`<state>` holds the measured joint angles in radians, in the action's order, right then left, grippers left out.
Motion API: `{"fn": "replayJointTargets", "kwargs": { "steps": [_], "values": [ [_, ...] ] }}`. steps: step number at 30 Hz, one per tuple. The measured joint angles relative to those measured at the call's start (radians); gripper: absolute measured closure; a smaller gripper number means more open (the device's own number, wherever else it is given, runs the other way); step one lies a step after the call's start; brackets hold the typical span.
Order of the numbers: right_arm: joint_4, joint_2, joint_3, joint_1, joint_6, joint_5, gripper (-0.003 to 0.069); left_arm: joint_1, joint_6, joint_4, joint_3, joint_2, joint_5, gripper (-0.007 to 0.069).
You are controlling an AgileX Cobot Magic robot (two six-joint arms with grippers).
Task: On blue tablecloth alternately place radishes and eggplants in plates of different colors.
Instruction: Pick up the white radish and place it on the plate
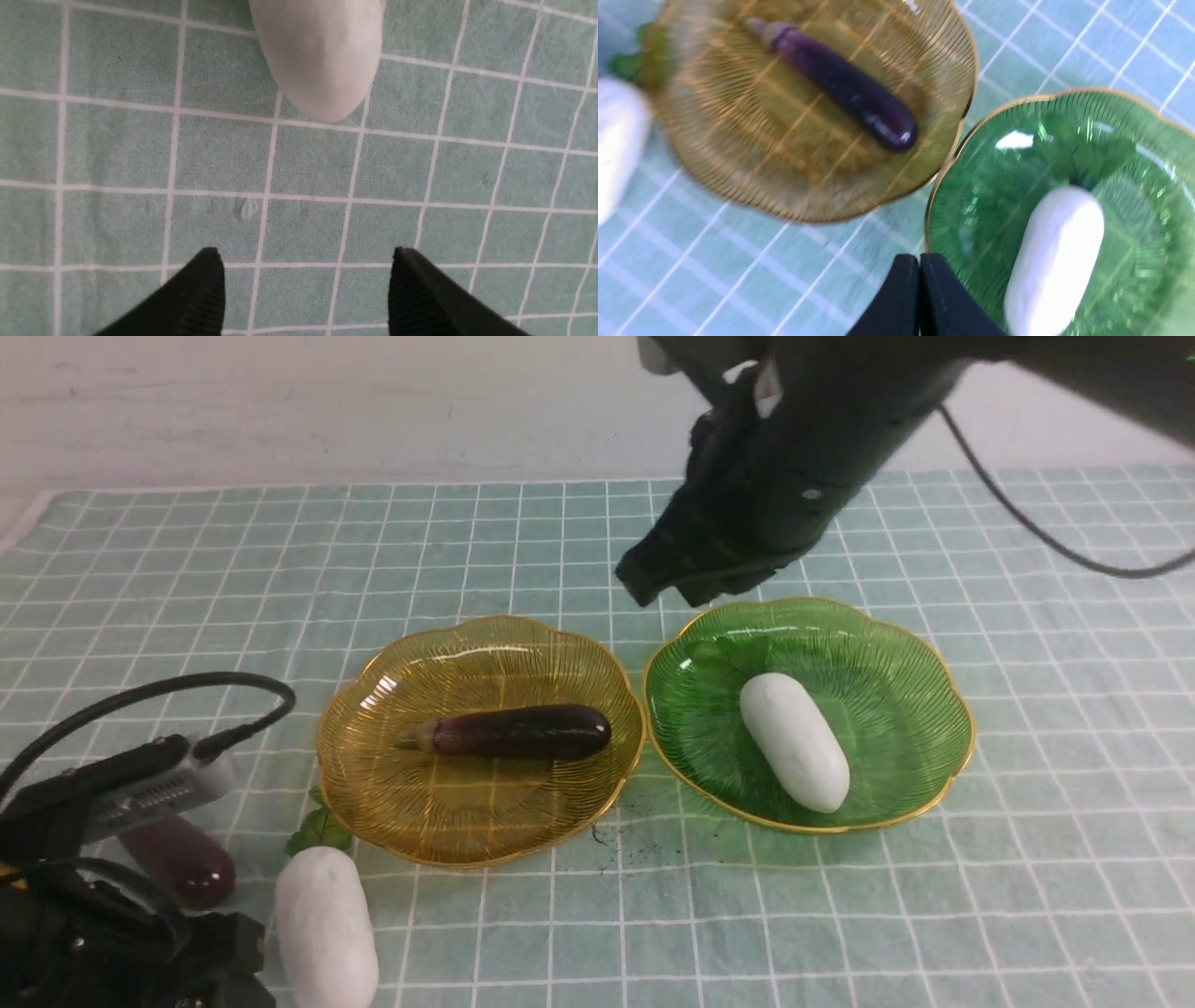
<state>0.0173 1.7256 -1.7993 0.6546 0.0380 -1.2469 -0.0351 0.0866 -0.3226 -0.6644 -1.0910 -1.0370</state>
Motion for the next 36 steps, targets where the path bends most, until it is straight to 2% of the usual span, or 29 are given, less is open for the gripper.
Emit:
{"fn": "replayJointTargets", "kwargs": {
  "steps": [8, 16, 27, 34, 36],
  "values": [
    [0.004, -0.443, 0.406, 0.000, -0.008, -0.010, 0.0674, 0.000, -0.023, -0.009, -0.106, -0.275, 0.101, 0.0198],
    [0.012, -0.758, 0.661, 0.000, -0.038, -0.020, 0.0674, 0.000, -0.024, -0.030, -0.183, -0.442, 0.155, 0.0198],
    [0.012, -0.906, 0.763, 0.000, -0.054, -0.025, 0.0674, 0.000, -0.105, -0.125, -0.200, -0.555, 0.200, 0.0210],
    [0.011, -0.906, 0.763, 0.000, -0.054, -0.024, 0.0674, 0.000, -0.124, -0.125, -0.209, -0.562, 0.164, 0.0223],
    [0.011, -0.906, 0.763, 0.000, -0.054, -0.024, 0.0674, 0.000, -0.159, -0.107, -0.209, -0.553, 0.108, 0.0223]
  ]
}}
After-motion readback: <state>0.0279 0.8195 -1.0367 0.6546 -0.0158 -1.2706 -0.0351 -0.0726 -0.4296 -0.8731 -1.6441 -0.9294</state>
